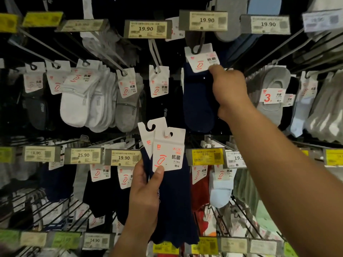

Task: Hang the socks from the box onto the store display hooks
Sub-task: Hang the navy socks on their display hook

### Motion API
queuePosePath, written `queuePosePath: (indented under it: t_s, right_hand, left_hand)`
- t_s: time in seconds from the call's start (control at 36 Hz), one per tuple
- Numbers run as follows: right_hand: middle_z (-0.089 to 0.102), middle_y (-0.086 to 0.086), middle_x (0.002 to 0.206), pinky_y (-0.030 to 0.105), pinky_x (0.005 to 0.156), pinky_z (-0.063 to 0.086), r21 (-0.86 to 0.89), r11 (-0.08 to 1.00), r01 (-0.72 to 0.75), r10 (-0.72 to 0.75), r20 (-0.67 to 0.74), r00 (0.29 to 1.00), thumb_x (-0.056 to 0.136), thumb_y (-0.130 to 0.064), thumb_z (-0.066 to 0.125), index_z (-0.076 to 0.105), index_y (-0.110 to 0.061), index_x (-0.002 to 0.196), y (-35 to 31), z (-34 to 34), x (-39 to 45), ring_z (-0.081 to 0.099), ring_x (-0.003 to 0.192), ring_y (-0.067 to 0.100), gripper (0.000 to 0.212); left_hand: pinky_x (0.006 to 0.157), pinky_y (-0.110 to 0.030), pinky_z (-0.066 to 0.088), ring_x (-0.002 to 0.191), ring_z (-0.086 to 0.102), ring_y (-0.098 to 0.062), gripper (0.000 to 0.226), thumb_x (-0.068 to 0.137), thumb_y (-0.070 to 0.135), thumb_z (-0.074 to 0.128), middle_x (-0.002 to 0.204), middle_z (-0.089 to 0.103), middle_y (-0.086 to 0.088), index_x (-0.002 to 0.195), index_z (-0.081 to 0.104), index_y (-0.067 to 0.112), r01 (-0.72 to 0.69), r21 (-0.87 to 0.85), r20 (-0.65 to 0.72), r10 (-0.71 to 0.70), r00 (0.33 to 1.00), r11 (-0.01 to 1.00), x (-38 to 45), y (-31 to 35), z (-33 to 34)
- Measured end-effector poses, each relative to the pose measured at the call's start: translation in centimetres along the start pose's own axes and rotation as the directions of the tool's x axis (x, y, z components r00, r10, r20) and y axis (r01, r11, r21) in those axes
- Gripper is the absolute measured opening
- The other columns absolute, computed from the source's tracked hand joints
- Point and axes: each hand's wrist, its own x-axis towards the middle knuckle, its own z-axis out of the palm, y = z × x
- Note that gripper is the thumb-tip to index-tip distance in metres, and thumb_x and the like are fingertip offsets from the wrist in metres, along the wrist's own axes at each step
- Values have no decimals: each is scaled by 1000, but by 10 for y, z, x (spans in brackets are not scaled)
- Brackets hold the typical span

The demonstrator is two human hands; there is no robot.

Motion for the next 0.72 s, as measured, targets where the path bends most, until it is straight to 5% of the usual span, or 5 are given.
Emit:
queuePosePath:
  t_s: [0.19,0.36,0.44,0.61,0.72]
  right_hand:
    - [68,5,101,42,89,56,-45,997,-59,60,27,998,92,-34,60,63,-13,102,22,15,28,64,95,24,24]
    - [54,18,138,35,98,47,-388,917,-95,141,93,986,103,-30,44,46,2,139,42,36,65,55,122,34,48]
    - [47,19,146,36,107,39,-422,895,-143,213,123,969,106,-36,39,37,4,145,55,37,74,46,132,34,57]
    - [59,11,128,47,90,56,-247,928,-280,316,120,941,96,-37,60,50,-5,136,84,29,78,59,112,31,52]
    - [62,13,111,38,83,55,-395,911,-117,151,56,987,95,-35,60,55,-5,121,85,13,67,61,100,31,40]
  left_hand:
    - [87,-44,56,111,70,-25,34,99,8,54,119,73,-2,128,60,24,24,-16,11,-24,1000,1000,6,5,3]
    - [86,-43,58,111,70,-27,37,95,13,57,120,73,-5,131,58,21,26,-17,31,-25,999,1000,9,9,6]
    - [89,-45,57,114,69,-28,42,91,17,59,123,72,-6,132,57,22,24,-8,46,-24,999,1000,9,9,3]
    - [85,-43,59,111,70,-27,39,94,13,58,120,73,-4,132,57,21,47,-26,43,-46,998,999,9,7,3]
    - [91,-51,57,110,70,-27,35,97,10,56,118,74,-3,130,58,21,60,-29,34,-59,998,998,9,10,8]
